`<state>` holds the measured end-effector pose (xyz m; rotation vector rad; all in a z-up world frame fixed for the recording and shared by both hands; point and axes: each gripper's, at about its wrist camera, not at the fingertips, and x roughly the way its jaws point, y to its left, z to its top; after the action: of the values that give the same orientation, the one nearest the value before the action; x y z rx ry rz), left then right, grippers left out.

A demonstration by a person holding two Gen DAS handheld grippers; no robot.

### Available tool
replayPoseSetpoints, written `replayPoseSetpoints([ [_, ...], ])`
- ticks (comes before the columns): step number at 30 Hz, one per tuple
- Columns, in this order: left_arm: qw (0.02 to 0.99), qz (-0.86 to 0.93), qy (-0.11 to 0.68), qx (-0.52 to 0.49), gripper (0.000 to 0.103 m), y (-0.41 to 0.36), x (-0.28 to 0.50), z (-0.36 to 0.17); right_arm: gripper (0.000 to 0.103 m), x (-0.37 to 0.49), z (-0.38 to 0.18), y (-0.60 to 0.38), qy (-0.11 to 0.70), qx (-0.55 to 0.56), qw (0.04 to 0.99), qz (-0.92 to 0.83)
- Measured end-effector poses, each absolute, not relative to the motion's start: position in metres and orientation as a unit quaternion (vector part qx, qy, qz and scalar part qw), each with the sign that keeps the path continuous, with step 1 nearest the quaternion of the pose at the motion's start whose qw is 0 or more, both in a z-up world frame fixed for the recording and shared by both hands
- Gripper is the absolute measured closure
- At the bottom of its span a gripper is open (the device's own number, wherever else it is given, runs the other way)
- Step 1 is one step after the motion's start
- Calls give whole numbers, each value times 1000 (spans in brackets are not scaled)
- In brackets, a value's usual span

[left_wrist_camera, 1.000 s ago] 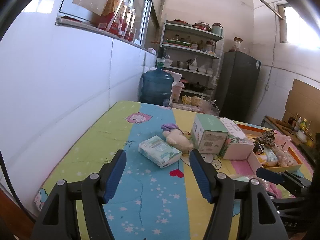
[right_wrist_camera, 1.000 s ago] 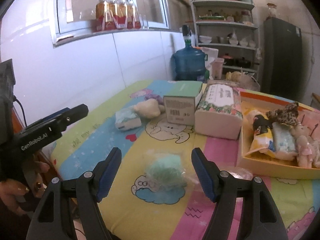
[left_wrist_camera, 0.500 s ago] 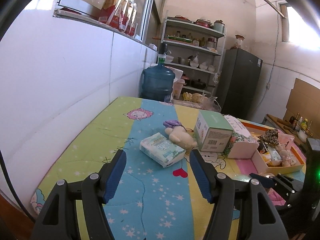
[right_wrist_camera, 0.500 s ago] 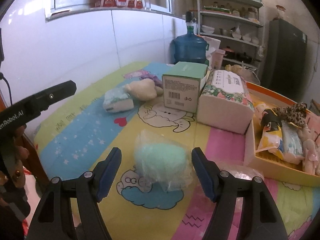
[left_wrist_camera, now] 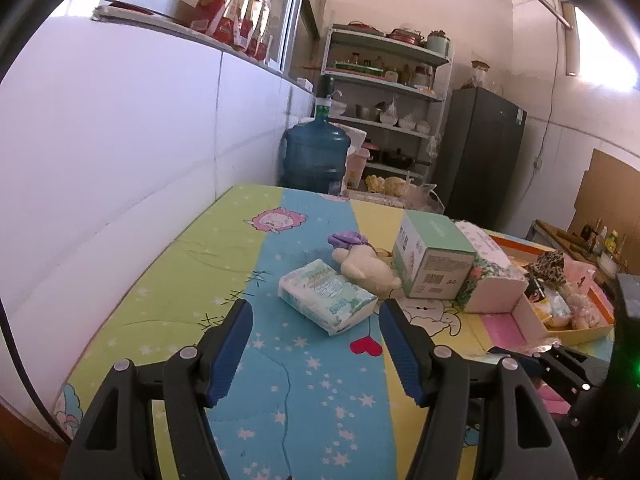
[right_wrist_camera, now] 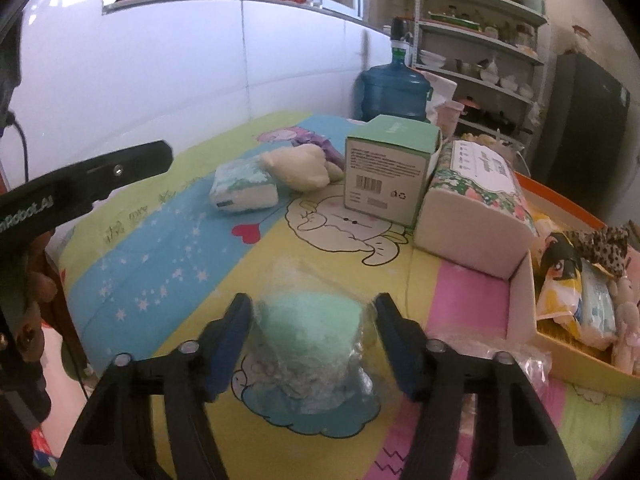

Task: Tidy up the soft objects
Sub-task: 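Grasp the green bath ball in its clear bag with the right gripper, then grasp the white diaper pack with the left gripper while the right holds the bath ball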

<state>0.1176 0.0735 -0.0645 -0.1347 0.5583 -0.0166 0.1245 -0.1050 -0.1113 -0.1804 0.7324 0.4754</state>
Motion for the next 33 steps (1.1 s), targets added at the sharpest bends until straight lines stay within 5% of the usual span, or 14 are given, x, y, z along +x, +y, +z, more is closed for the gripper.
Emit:
replayPoseSetpoints([
  [19,929,16,359,-89,17,56,192,-99,49,138,-71,-148,275,51,924,262],
  [33,899,84,424,-77,16,48,234,-109,49,153,-68,-169,260,90,906,320],
])
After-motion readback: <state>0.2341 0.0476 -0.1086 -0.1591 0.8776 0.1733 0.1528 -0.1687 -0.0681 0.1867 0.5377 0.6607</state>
